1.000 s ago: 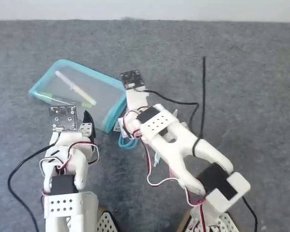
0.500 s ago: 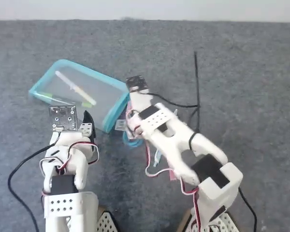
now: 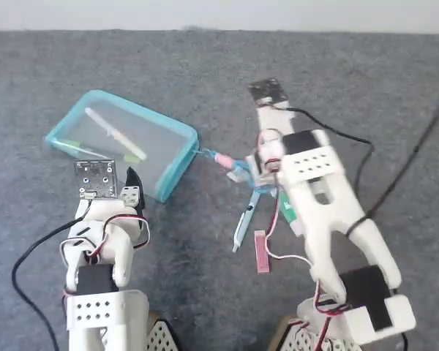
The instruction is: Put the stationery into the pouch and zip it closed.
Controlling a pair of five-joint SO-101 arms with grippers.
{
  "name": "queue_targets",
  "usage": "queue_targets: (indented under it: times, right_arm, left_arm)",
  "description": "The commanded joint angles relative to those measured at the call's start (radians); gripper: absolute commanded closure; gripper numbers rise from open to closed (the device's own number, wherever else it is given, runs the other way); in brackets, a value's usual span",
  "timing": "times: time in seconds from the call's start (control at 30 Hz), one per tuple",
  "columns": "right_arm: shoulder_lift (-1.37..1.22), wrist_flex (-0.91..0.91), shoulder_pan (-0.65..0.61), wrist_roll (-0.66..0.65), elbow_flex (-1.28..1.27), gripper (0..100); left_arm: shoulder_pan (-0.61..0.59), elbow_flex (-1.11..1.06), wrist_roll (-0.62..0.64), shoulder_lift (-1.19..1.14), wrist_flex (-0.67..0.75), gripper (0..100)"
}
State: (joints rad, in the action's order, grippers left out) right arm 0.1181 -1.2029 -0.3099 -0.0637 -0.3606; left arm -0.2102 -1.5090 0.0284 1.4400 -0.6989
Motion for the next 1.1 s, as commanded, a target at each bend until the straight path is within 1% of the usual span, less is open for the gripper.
queue_targets:
  times: [0.0,0.13,0.27,0.33,0.4,0.47,0.53,0.6,0.73,0.83,1.07]
  right_arm:
    - [0.077,-0.068,0.085,-0.078,0.003,99.3]
    - [0.09,-0.033,0.136,-0.114,-0.11,99.3]
    - [0.15,-0.008,0.136,-0.147,-0.153,98.6]
    - [0.203,-0.022,0.136,-0.149,-0.141,92.5]
    - [0.268,-0.042,0.136,-0.149,-0.121,82.5]
    - [0.32,-0.065,0.116,-0.15,-0.089,74.6]
    - [0.354,-0.102,0.064,-0.152,-0.051,72.3]
    - [0.352,-0.139,-0.015,-0.152,-0.006,73.1]
    - [0.266,-0.15,-0.173,-0.155,0.063,73.3]
    - [0.131,-0.151,-0.249,-0.221,0.137,73.1]
    - [-0.176,-0.148,-0.246,-0.462,0.287,73.1]
  left_arm:
    - [-0.002,0.013,0.005,0.02,0.037,91]
    - [-0.002,0.013,0.005,0.02,0.037,91]
    - [-0.002,0.013,0.005,0.02,0.037,91]
    - [-0.002,0.013,0.005,0.02,0.037,91]
    - [-0.002,0.013,0.005,0.02,0.037,91]
    - [-0.002,0.013,0.005,0.02,0.037,91]
    - [-0.002,0.013,0.005,0.02,0.037,91]
    - [-0.002,0.013,0.005,0.02,0.037,91]
    - [-0.002,0.013,0.005,0.02,0.037,91]
    - [-0.002,0.013,0.005,0.02,0.034,91]
    - [-0.002,0.004,0.005,0.02,0.037,91]
